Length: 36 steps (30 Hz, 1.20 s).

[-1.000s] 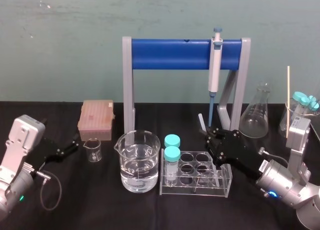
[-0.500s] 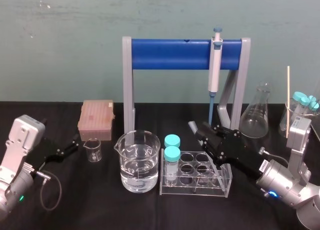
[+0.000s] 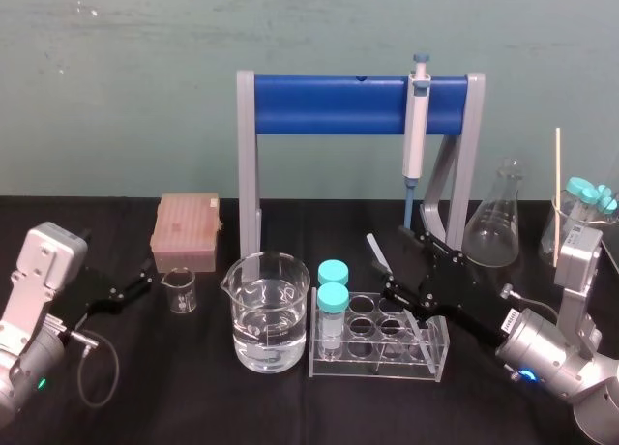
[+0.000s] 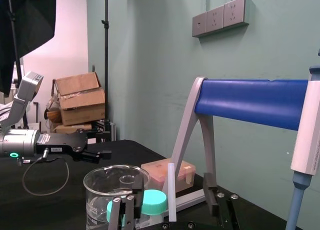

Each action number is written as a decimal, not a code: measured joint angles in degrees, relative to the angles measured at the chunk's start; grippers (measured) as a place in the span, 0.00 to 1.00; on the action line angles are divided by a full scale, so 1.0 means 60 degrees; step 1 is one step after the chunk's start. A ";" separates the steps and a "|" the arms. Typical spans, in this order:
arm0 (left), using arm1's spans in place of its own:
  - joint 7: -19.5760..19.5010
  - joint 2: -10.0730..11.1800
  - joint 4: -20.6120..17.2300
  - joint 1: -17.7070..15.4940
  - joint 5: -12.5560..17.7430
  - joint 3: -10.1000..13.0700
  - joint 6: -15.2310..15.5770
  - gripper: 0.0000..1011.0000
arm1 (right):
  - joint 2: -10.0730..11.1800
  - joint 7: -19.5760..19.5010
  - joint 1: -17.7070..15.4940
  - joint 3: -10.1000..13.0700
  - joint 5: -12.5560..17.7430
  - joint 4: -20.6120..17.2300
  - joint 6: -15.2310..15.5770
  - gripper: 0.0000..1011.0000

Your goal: Pick up the stirring rod with one hand, then place it down.

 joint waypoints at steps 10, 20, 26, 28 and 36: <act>0.0000 0.0000 0.0000 -0.0001 0.0000 0.0001 0.0000 0.99 | 0.0000 0.0001 0.0000 0.0000 0.0000 0.0000 -0.0002 0.99; 0.0000 0.0000 0.0000 0.0000 0.0000 0.0001 0.0000 0.99 | 0.0007 -0.0054 -0.0003 0.0003 -0.0030 -0.0031 -0.0012 0.99; 0.0000 0.0000 0.0000 0.0000 0.0000 0.0000 0.0000 0.99 | 0.0120 -0.0610 -0.0141 0.0306 -0.0383 -0.0712 -0.0598 0.99; 0.0000 0.0000 0.0000 0.0000 0.0000 0.0000 0.0000 0.99 | 0.0144 -0.0762 -0.0200 0.0422 -0.0478 -0.0930 -0.0784 0.99; 0.0000 0.0000 0.0000 0.0000 0.0000 0.0000 0.0000 0.99 | 0.0263 -0.2283 -0.0868 0.1231 -0.0849 -0.2051 -0.0273 0.99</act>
